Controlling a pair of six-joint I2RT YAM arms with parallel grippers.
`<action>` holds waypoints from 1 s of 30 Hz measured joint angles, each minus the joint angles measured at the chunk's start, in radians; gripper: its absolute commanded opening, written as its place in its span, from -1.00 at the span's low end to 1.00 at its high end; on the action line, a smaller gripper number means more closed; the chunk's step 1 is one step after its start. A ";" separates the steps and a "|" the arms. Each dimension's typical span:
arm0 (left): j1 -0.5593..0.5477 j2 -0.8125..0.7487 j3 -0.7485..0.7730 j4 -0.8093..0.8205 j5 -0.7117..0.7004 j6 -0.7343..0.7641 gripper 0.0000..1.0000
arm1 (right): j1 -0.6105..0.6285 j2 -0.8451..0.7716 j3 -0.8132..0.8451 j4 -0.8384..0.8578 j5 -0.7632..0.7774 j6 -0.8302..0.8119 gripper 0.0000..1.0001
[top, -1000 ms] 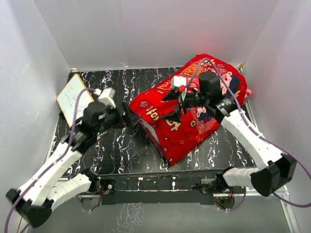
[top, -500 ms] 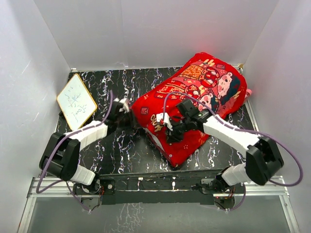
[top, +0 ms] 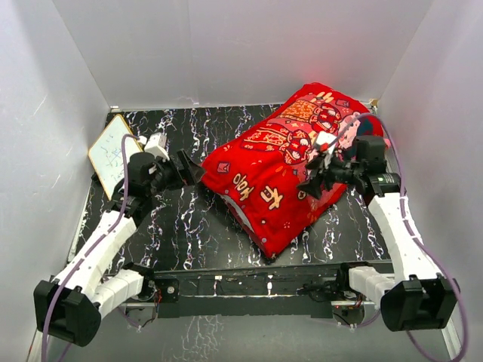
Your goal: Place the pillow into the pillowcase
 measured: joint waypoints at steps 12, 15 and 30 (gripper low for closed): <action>0.009 0.609 0.482 0.082 0.301 0.089 0.95 | -0.470 0.100 -0.206 0.491 0.093 0.835 0.99; 0.006 0.797 0.583 0.102 0.363 0.100 0.95 | -0.470 0.145 -0.236 0.592 0.132 0.998 0.98; -0.114 0.723 0.352 0.130 0.546 0.118 -0.72 | -0.397 0.510 -0.148 0.875 -0.004 1.283 -0.76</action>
